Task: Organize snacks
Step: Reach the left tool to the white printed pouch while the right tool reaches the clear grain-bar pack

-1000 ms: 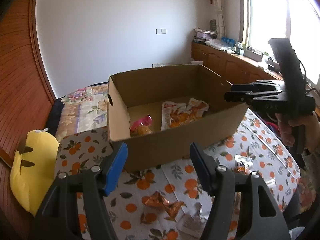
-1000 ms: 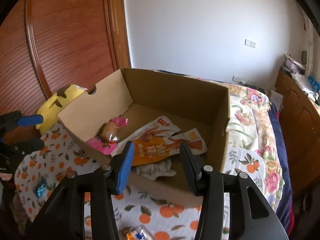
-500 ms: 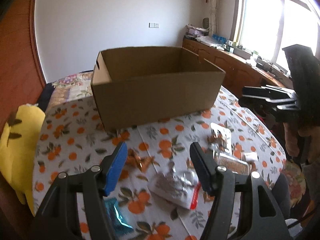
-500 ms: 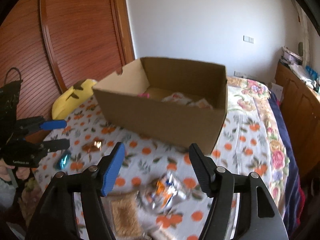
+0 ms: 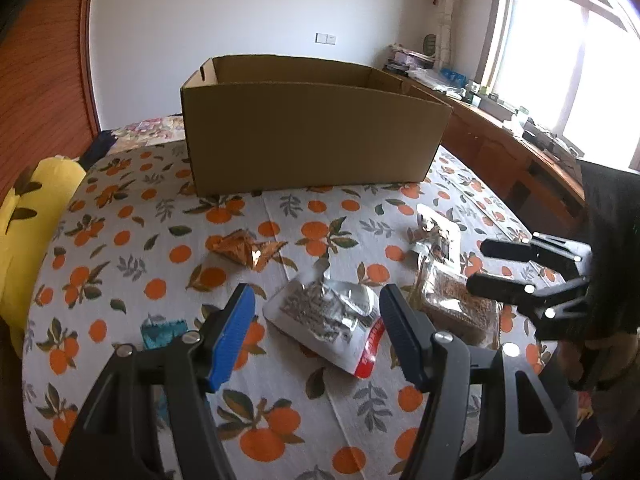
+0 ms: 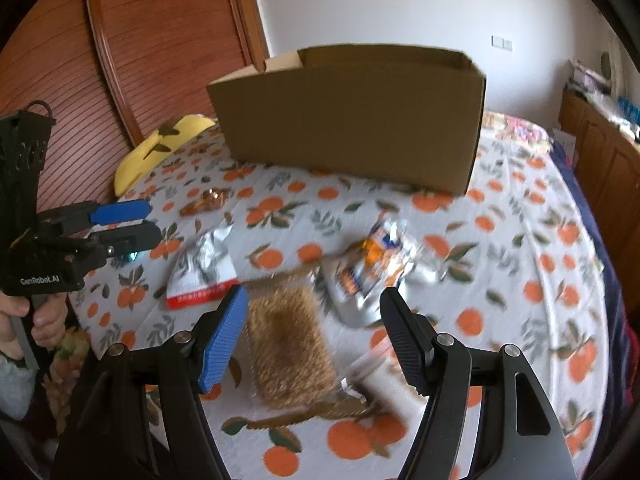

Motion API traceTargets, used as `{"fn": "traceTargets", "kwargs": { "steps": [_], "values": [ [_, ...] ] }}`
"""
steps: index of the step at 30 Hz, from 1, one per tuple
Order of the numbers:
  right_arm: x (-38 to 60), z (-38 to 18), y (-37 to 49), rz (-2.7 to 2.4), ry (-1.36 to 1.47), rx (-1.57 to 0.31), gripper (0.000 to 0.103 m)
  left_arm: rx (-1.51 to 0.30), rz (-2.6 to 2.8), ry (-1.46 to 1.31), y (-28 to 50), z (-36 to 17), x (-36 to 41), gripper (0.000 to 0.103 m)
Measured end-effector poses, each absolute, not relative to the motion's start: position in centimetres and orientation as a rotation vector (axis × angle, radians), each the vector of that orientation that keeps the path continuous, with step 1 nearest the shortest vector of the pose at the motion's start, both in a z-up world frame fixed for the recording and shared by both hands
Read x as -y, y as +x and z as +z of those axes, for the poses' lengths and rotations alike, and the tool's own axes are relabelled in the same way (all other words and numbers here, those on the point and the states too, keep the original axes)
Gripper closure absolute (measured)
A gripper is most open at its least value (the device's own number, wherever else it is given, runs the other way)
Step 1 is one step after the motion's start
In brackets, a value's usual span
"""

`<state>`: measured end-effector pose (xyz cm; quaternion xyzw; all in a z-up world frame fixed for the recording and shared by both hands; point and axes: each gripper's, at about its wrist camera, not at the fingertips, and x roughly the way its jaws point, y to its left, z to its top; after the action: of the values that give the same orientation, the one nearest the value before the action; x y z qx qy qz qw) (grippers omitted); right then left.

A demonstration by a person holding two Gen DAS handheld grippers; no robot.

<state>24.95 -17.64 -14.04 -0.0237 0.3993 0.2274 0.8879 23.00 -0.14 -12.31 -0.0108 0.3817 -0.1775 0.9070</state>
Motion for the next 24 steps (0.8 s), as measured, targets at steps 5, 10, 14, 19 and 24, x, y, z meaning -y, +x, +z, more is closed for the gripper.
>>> {"fn": "traceTargets", "kwargs": {
  "steps": [5, 10, 14, 19, 24],
  "values": [
    [16.9, -15.5, 24.8, 0.51, -0.053, -0.869, 0.033, -0.825, -0.33, -0.062, 22.2, -13.3, 0.0, 0.038],
    [16.3, -16.3, 24.2, 0.523, -0.078, -0.881, 0.033, -0.836, -0.322, -0.091, 21.0, -13.5, 0.1, 0.038],
    [16.3, -16.8, 24.2, 0.513, -0.08, -0.881, 0.033, -0.842, -0.309, -0.094, 20.6, -13.3, 0.5, 0.038],
    [16.0, -17.0, 24.3, 0.496, -0.106, -0.864, 0.032, -0.858, -0.287, -0.094, 21.0, -13.5, 1.0, 0.038],
    [14.8, -17.3, 24.1, 0.458, -0.193, -0.853, 0.032, -0.89, -0.244, -0.113, 22.0, -14.6, 1.1, 0.038]
  ]
}}
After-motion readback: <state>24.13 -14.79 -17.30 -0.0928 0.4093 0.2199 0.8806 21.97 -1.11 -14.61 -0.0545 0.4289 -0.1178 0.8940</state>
